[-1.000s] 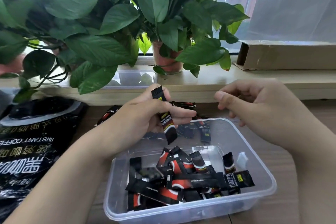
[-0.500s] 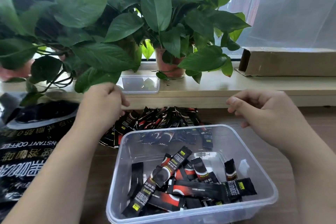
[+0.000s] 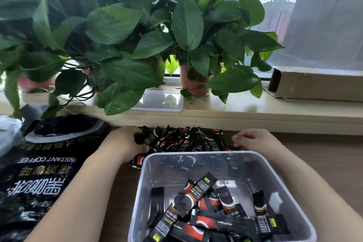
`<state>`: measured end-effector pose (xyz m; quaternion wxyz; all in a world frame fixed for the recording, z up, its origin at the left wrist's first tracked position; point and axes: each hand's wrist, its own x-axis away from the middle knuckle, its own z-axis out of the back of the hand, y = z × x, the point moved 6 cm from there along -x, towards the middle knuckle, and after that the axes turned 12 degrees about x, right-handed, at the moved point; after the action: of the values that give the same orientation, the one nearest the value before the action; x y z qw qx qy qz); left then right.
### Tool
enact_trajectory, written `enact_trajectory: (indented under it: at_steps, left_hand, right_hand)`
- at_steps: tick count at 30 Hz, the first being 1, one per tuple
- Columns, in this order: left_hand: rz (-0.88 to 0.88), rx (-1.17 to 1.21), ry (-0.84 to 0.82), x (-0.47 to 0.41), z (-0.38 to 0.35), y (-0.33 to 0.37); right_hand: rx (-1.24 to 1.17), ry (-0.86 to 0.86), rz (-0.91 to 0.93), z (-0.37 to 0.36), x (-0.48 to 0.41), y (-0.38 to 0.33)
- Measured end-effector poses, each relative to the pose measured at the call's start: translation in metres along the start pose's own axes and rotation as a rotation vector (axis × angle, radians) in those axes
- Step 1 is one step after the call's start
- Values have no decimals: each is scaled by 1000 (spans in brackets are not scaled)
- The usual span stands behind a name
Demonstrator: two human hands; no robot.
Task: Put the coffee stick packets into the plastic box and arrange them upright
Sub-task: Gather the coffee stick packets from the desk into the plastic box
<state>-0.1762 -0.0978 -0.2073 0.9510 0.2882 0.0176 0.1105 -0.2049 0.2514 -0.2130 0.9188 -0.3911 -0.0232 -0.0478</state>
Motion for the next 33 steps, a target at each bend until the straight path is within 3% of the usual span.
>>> enact_trajectory:
  at_steps: [5, 12, 26, 29, 33]
  left_hand:
    - [-54, 223, 98, -6, -8, 6]
    - [-79, 421, 324, -1, 15, 11]
    - [-417, 597, 587, 32, 47, 46]
    - [-491, 641, 605, 40, 50, 53]
    - [-443, 712, 496, 33, 41, 50]
  right_hand:
    - [82, 97, 97, -10, -17, -2]
    - [265, 25, 224, -28, -17, 2]
    - [166, 119, 263, -33, -28, 15]
    - [188, 130, 278, -33, -27, 13]
    - [256, 158, 295, -32, -26, 10]
